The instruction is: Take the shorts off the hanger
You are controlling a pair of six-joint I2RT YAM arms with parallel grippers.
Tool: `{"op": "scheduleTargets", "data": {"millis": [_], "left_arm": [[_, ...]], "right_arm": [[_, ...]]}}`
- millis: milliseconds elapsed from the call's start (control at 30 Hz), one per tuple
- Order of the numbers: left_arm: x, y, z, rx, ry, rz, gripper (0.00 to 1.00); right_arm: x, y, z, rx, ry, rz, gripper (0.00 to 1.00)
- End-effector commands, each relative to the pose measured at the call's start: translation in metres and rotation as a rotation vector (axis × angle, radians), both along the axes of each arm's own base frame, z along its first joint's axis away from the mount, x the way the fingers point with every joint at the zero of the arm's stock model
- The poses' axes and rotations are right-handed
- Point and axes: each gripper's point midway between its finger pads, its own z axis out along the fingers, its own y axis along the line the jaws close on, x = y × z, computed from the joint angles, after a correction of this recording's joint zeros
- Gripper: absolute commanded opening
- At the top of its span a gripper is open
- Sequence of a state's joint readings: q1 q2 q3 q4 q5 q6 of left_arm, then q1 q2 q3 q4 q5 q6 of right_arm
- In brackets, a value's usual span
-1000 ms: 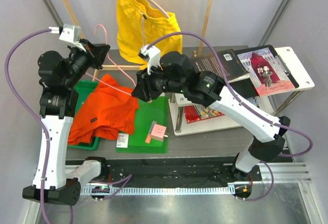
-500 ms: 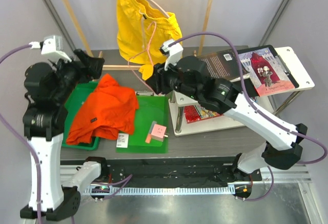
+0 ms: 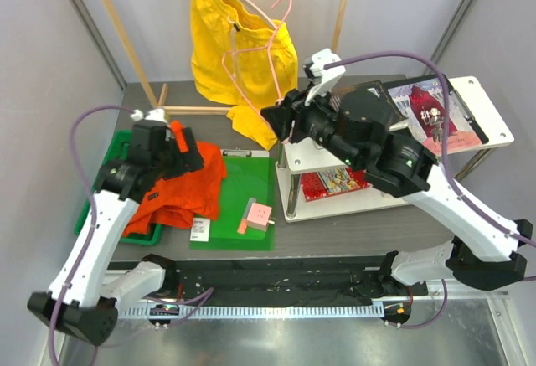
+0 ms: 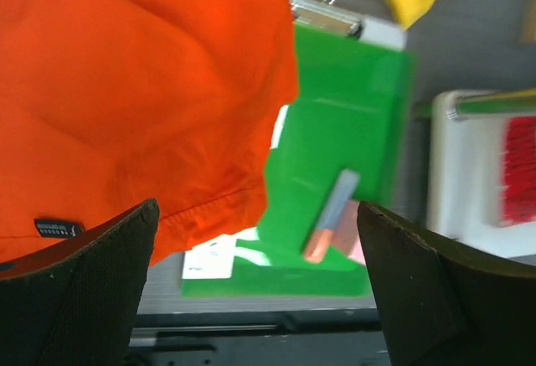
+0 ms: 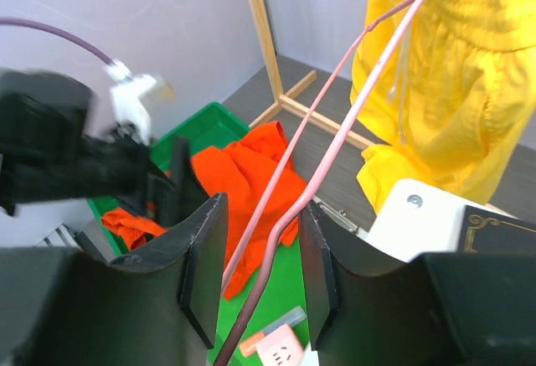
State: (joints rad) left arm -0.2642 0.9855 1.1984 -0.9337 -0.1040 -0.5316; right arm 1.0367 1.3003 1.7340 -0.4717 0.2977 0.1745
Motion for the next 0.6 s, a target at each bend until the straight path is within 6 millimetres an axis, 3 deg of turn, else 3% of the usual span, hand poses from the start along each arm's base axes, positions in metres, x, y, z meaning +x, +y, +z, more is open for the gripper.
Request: {"op": "scheduleTargets", "data": {"millis": [0,200,300,567], "left_arm": [[0.011,0.006,-0.015,0.263,0.003,0.057,1.00],[0.042,0.007,-0.062,0.504,0.125,0.014,1.00],[0.061,-0.002,-0.074,0.530,0.113,-0.018,1.00],[0.097,-0.033,-0.133,0.526,0.214,-0.087,1.00]], "right_arm": [[-0.012,-0.035,0.048,0.108,-0.098,-0.039,0.01],[-0.017,-0.055,0.055,0.107,-0.120,-0.065,0.01],[-0.016,-0.063,0.054,0.095,-0.127,-0.094,0.01],[-0.019,-0.069,0.058,0.081,-0.137,-0.091,0.01]]}}
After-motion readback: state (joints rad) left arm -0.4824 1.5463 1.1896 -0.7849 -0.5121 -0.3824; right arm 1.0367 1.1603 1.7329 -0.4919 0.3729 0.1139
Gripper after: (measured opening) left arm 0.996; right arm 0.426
